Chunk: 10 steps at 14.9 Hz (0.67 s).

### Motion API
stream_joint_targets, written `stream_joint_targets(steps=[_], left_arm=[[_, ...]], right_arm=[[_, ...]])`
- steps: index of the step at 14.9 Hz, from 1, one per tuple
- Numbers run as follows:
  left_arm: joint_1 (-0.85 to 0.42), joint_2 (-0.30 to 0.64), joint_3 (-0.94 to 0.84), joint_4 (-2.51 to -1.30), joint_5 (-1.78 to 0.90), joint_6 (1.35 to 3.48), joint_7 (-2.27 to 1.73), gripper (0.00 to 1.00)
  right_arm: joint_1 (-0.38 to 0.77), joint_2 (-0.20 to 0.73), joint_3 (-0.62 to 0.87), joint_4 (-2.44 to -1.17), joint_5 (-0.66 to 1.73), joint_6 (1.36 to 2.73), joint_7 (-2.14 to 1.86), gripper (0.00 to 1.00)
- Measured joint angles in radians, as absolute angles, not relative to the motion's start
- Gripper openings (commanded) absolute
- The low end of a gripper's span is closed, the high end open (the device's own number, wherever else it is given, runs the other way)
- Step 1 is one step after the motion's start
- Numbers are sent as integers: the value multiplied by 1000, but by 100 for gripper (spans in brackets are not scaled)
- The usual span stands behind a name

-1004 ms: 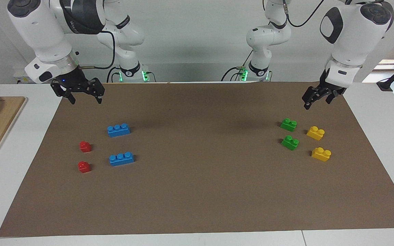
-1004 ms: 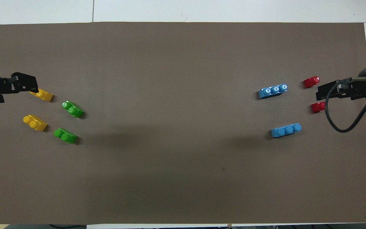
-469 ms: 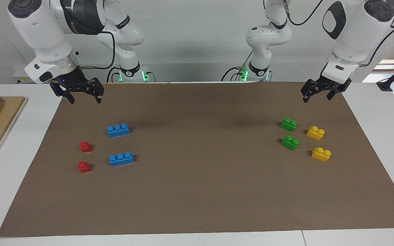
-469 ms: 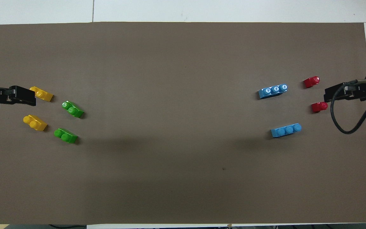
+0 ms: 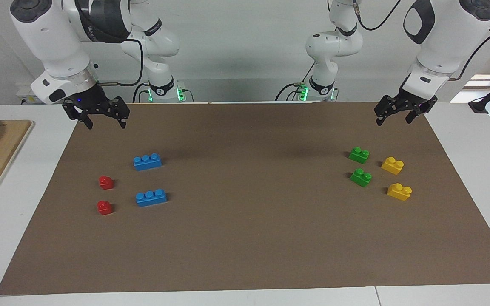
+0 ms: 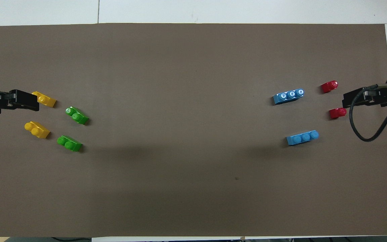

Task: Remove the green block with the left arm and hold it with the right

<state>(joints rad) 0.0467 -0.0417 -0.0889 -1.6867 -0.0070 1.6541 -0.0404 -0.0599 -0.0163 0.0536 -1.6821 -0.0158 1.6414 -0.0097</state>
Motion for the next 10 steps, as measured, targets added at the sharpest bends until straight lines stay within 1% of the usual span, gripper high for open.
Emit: stream_joint_targets(steps=[10], left_arm=[[39,-43,-88,-1686,-14,1661,-74,100]], right_arm=[[-60,-16,54,-1682,-16,1641,-10,100]])
